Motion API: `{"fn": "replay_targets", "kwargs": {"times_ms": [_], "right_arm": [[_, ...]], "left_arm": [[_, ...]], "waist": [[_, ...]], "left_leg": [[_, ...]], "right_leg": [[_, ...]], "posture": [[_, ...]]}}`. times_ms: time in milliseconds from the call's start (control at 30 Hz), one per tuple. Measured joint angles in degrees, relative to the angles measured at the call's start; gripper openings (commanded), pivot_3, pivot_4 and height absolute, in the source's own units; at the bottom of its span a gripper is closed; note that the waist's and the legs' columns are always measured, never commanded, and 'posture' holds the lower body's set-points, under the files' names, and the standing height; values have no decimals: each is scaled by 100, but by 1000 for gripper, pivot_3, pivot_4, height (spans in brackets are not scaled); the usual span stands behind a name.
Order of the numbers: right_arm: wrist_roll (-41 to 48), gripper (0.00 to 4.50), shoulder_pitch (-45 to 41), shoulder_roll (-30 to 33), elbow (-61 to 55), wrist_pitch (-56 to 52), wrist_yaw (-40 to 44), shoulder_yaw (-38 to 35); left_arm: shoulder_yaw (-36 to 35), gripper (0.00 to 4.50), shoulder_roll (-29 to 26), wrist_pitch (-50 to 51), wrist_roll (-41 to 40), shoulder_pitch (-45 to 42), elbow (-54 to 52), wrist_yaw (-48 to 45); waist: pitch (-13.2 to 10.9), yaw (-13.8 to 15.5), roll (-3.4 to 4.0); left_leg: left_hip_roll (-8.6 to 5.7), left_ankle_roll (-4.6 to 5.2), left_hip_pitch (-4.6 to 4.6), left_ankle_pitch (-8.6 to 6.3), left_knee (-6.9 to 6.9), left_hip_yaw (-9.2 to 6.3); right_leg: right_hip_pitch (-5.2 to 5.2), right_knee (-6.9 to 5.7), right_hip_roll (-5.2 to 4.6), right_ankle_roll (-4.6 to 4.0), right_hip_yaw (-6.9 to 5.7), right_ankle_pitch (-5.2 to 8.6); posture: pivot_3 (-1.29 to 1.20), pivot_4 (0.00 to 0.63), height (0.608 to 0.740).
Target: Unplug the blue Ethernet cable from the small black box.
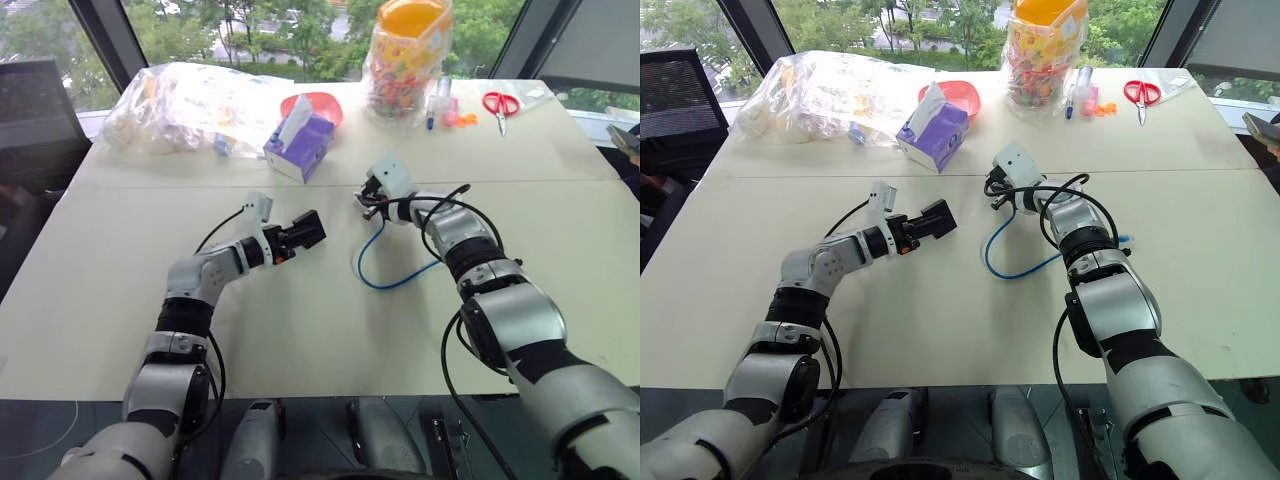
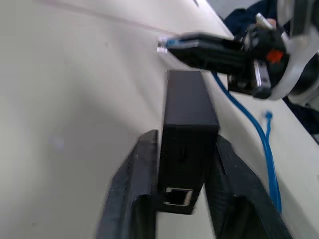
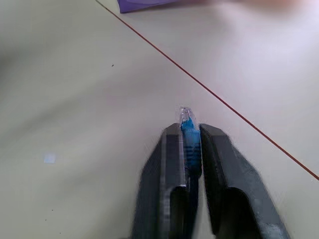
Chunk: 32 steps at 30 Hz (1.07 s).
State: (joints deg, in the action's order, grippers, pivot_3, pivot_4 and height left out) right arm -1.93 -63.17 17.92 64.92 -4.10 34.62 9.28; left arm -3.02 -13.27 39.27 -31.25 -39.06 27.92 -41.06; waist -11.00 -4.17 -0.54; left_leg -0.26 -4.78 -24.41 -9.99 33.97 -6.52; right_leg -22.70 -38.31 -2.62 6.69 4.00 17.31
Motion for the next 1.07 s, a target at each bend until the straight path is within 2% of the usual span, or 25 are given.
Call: {"fn": "replay_targets", "kwargs": {"times_ms": [100,167,367,467,600,767,933,1067], "right_arm": [[-3,3353,2,-1,-4,-1,5,-72],[-5,4400,9,-2,-10,0,7,-111],[-9,4463,121,82,-202,5,26,-191],[-19,4463,121,132,-339,-17,56,-194],[-29,4463,124,448,-620,-168,300,-193],[168,4463,410,1261,-1941,-711,1748,-182],[789,4463,1062,1915,-3621,-1212,3381,-162],[1171,4463,1384,2467,-4509,-1692,4102,-171]], "left_arm": [[-52,4387,57,47,-67,-36,-11,-21],[-61,4500,56,-21,-26,-71,-10,-6],[237,4500,-175,-1096,712,250,-242,-155],[231,4500,-226,-1039,758,272,-454,-120],[219,4500,-755,-500,683,607,-1116,-259],[108,4500,-2057,-133,447,1582,-2591,-1023],[-225,4500,-2759,-33,155,1974,-3630,-1422],[-567,4500,-3077,104,-79,2270,-4118,-1416]], "waist": [[0,15,0],[0,11,0],[0,17,1],[0,18,1],[0,1,1],[-2,14,4],[-3,59,5],[-3,53,4]], "left_leg": [[0,-3,6,2,6,0],[-1,-5,17,3,8,0],[0,-7,23,4,3,0],[-1,-7,20,4,3,0],[-1,-6,18,3,-3,1],[2,-7,8,3,-17,-1],[-1,-8,8,2,-5,0],[1,-8,10,2,-3,1]], "right_leg": [[12,1,-1,0,0,0],[23,1,-1,1,0,-1],[24,-1,0,0,3,-1],[22,1,-1,0,3,-1],[16,1,-1,1,5,-1],[2,3,2,0,5,1],[25,28,-5,1,2,1],[22,27,-6,-1,2,2]], "posture": [[0,150,740],[0,150,740],[0,150,740],[0,150,740],[0,150,740],[0,150,740],[0,150,740],[0,150,740]]}}
